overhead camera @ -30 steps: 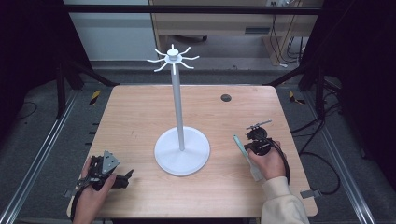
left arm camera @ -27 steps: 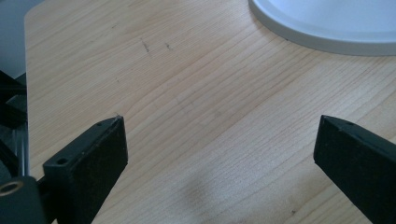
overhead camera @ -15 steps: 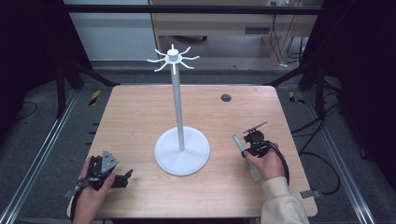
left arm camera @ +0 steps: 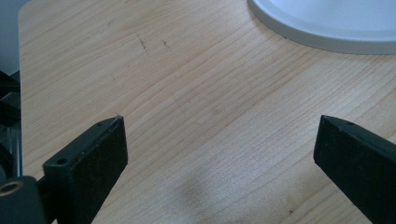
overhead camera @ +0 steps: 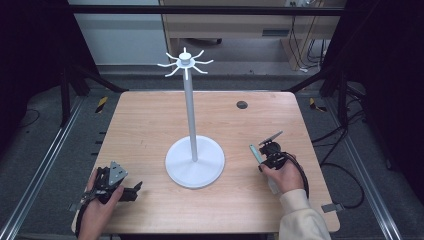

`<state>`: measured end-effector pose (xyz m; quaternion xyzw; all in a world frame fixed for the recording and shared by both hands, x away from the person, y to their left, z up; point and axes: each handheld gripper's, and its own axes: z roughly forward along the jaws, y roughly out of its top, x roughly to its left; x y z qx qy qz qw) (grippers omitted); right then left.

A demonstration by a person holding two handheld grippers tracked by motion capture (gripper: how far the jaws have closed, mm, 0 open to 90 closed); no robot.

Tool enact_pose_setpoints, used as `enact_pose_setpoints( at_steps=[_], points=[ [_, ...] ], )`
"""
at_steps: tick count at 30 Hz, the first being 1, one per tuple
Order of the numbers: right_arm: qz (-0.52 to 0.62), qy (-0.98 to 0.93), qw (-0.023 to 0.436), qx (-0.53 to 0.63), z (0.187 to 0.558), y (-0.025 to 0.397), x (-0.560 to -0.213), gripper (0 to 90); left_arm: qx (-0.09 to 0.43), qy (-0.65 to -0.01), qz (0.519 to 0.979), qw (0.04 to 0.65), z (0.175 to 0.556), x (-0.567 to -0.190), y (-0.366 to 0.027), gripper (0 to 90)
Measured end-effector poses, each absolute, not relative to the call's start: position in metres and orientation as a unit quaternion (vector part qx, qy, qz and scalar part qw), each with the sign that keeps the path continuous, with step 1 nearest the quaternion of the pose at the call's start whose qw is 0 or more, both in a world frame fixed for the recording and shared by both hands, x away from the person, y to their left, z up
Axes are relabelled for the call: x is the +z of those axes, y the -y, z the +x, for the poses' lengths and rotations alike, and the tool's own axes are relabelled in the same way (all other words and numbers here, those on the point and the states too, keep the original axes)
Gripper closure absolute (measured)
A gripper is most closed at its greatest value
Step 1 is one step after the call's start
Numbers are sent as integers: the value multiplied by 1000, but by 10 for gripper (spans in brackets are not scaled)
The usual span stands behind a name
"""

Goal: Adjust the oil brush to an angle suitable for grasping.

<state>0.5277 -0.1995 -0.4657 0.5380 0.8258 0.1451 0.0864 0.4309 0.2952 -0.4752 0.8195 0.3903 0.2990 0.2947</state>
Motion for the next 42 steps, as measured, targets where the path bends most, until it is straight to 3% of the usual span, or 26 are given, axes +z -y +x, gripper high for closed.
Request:
enact_pose_setpoints(
  at_steps=[23, 27, 42],
  points=[
    [540, -828, 69, 135, 535, 202, -468, 761, 299, -390, 820, 295, 431, -475, -295, 25],
    [540, -828, 74, 131, 535, 201, -468, 810, 299, -389, 820, 293, 431, -475, -295, 25],
    [535, -827, 85, 153, 531, 205, -459, 824, 298, -388, 821, 295, 431, -474, -295, 25]
  ],
)
